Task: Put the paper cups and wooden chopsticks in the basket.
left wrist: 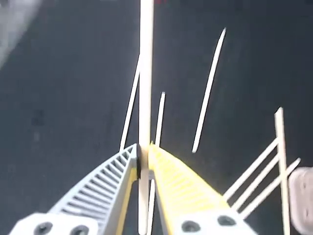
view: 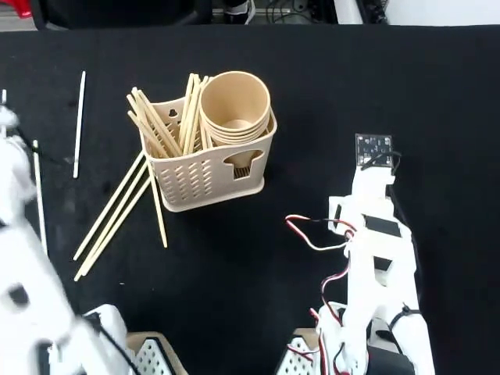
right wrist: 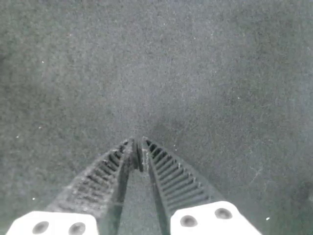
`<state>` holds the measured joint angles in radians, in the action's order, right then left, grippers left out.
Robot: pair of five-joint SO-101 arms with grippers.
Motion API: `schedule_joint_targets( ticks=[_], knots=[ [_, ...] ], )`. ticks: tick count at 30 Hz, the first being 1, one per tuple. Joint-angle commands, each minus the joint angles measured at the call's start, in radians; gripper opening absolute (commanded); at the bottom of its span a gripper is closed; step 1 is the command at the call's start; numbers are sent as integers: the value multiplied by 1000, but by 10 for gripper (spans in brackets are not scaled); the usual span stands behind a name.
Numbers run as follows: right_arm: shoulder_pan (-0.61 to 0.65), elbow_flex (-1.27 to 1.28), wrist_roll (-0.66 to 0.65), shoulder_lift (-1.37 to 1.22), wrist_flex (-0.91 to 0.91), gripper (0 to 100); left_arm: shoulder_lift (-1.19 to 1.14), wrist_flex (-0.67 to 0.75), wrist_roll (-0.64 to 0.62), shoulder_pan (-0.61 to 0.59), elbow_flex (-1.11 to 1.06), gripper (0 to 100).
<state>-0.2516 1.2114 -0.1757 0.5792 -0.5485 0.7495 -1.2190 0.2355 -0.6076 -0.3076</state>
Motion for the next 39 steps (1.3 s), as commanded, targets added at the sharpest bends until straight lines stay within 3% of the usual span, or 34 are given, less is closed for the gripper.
schedule_joint_targets(
  ticks=[1,4,9,13,15,25,39],
  knots=[
    [8,-4,-12,2,15,21,396,213,-54,119,-278,29],
    [8,-4,-12,2,15,21,588,376,-118,205,-427,29],
    [8,-4,-12,2,15,21,867,772,-261,398,-748,29],
    [6,-4,-12,2,15,21,1036,1138,-264,585,-1006,30],
    [3,-4,-12,2,15,21,1054,1257,-265,662,-1089,29],
    [3,-5,-12,2,15,21,982,1227,-364,714,-1162,29],
    [3,-4,-12,2,15,21,836,1232,-370,699,-1188,29]
  ],
)
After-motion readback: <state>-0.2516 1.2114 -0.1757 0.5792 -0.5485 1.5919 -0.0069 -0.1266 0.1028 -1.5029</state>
